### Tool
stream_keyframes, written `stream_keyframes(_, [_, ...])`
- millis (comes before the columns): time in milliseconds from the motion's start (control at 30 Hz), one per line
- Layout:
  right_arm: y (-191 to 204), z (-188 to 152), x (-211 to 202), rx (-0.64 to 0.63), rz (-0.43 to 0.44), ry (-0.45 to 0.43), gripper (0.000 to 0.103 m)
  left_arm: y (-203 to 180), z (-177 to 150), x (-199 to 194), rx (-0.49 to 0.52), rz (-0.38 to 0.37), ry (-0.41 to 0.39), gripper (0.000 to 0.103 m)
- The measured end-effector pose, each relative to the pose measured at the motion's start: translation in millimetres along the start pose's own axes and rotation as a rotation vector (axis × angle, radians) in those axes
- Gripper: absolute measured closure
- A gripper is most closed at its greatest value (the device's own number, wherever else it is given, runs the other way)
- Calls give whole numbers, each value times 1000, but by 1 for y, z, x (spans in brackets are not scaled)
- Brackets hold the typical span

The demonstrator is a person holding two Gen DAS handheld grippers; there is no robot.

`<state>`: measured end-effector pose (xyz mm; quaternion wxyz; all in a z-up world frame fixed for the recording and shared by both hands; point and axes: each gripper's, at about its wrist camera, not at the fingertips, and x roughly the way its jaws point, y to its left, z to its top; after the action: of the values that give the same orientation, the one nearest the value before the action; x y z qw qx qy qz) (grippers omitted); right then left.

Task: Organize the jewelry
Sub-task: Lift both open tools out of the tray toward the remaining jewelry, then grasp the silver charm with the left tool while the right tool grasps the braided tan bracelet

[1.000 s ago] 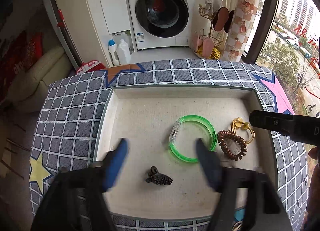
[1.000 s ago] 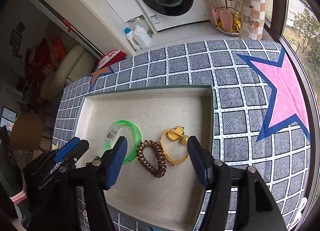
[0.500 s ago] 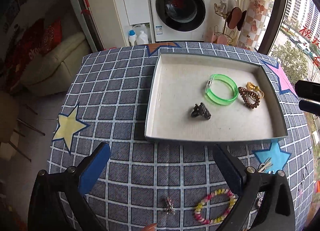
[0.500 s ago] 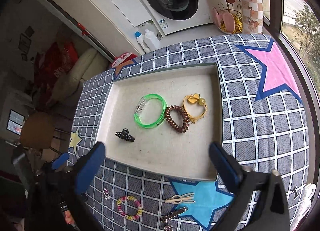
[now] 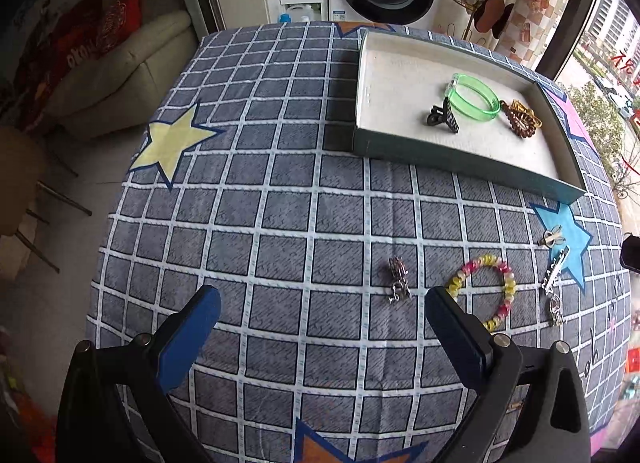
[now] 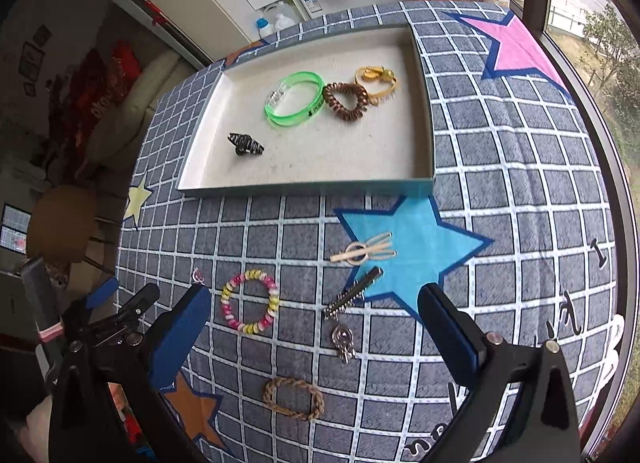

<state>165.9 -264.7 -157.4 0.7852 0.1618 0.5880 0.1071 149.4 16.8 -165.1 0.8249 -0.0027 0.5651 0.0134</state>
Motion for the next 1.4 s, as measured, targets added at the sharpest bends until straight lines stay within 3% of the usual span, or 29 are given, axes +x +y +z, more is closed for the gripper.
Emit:
stream_keyframes(367, [-6, -64, 20, 19, -105, 90, 0, -9, -28, 12, 26, -51, 60, 0])
stream_keyframes(833, [9, -96, 41, -49, -208, 128, 1, -17, -5, 33, 23, -69, 42, 0])
stream_keyframes(1033, [19, -99, 53, -87, -242, 149, 11, -21, 3, 43, 32, -72, 35, 0])
stream_keyframes(1100, [22, -101, 55, -104, -257, 153, 24, -22, 3, 47, 41, -68, 45, 1])
stream_keyframes(1200, [27, -104, 55, -134, -287, 150, 26, -24, 5, 51, 46, -69, 46, 1])
stream_keyframes(1300, [32, -104, 58, -157, -316, 147, 28, -27, 6, 56, 59, -72, 54, 13])
stream_keyframes(1400, [38, -109, 61, -182, -352, 142, 31, -34, 8, 59, 81, -63, 48, 16])
